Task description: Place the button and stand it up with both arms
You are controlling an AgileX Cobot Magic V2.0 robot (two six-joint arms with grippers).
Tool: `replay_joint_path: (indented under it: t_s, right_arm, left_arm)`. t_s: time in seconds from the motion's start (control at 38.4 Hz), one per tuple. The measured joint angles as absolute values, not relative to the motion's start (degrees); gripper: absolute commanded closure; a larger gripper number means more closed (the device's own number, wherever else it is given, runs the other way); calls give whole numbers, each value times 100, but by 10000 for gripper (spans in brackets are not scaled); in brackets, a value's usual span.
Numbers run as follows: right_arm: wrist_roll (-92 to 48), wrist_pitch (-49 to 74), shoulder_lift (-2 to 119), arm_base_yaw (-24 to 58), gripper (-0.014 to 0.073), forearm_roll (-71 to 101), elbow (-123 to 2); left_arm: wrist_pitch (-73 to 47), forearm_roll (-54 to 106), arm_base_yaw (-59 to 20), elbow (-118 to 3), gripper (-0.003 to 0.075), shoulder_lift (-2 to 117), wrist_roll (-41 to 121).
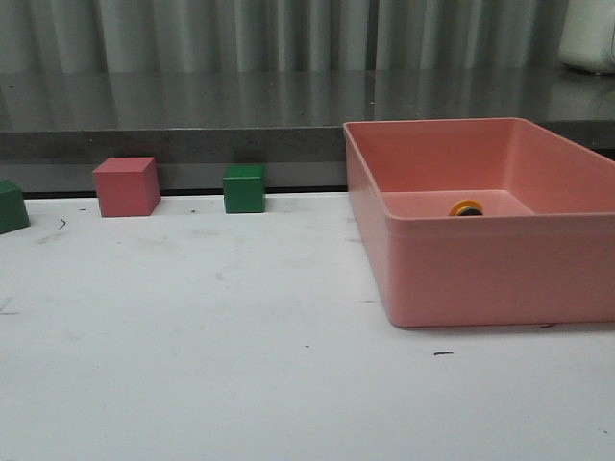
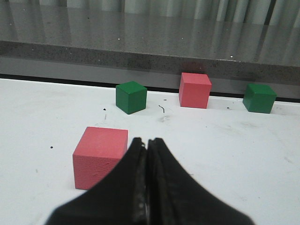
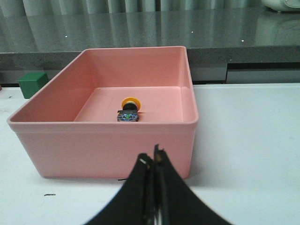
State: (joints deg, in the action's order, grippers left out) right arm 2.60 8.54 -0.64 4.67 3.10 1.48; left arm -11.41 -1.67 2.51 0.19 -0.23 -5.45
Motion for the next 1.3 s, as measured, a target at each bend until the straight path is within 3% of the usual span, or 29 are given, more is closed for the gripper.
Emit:
replay_joint_path:
  t_s: [1.3]
  right_arm:
    - [260,854,-64,467,657,310,148]
  left_arm:
    - [-740,-167,251,19,741,-23,-545]
